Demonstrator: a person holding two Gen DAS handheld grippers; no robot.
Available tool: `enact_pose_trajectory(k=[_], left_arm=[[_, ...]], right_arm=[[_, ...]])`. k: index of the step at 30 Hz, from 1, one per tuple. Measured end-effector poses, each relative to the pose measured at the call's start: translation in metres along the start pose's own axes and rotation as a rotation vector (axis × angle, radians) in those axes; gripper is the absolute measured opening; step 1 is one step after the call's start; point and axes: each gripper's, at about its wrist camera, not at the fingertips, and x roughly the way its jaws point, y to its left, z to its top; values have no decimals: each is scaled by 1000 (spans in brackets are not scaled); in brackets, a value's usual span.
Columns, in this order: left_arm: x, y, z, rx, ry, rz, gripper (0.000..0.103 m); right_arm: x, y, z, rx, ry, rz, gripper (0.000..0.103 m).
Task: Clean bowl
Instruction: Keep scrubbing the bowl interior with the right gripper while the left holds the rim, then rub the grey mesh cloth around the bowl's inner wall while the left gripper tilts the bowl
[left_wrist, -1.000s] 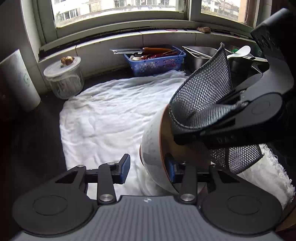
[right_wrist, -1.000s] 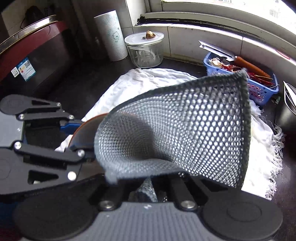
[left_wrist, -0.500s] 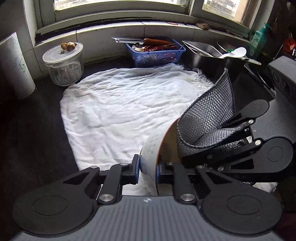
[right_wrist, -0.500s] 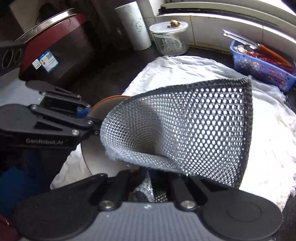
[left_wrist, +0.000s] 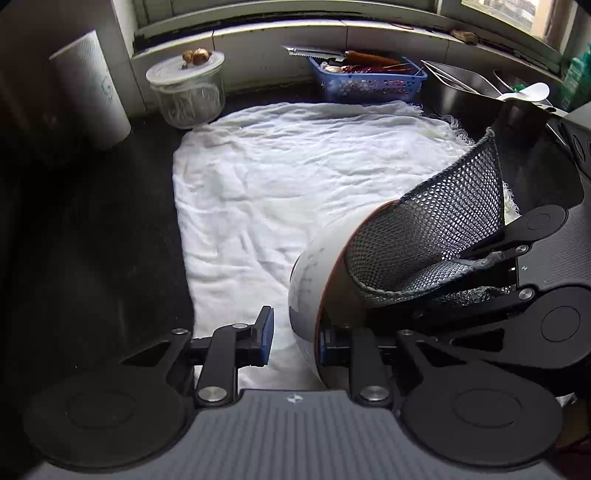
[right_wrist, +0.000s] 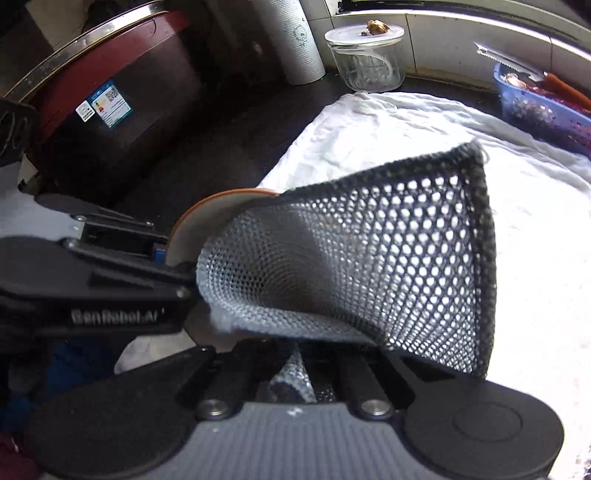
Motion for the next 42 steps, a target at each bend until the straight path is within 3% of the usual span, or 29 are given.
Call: enact_pose_trajectory(k=[2,4,5,9,11,13,15,17,19,20,23,24,25,27,30,32,38,42], left_arm=[[-4,-7,4,97,-52,53,25],[-2,-5,6,95,-59,28,12],[-1,0,6,46,-57,7,6],[3,35,-13,-354,-51,-118,10],[5,53,-23,-561,-45,-184,12],[6,59,-29,-653,-36,-203,12],[5,54,-30,-637,-28,-199,12],[3,45,-23,-512,-10,-171,14],[-3,33,-11,-303,-15,-84,35],[-6,28,-6,-224,-32,-38,39],[-4,19,3,-65,-30,15,39],[-3,18,3,-50,-29,-3,26],[-2,20,2,-77,-27,-42,9],[-2,32,-4,-218,-33,-105,8],[0,57,-20,-552,-69,-250,15],[1,61,-28,-665,-97,-303,16],[13,55,-34,-771,-124,-368,16],[12,45,-36,-700,-121,-336,16]], right_arm=[[-2,0,2,-19,-3,-19,3],[-4,-1,4,-32,-5,-38,3],[-4,-2,4,-32,-6,-43,3],[-6,-6,4,18,-39,-39,3],[-1,-9,0,96,-40,14,3],[4,-3,-1,122,-50,55,3],[8,4,1,122,-48,85,3],[9,8,3,96,-39,78,3],[6,6,4,69,-42,32,3],[4,2,5,68,-45,13,3],[-1,-2,6,43,-49,-23,3],[-3,-2,7,26,-49,-36,3],[-4,-2,7,15,-49,-45,3],[-6,-4,7,14,-55,-46,3],[-5,-2,5,21,-58,-53,3],[-4,-2,3,50,-63,-39,3],[-16,-1,10,56,-117,-80,3],[-12,-11,9,76,-95,-99,3]])
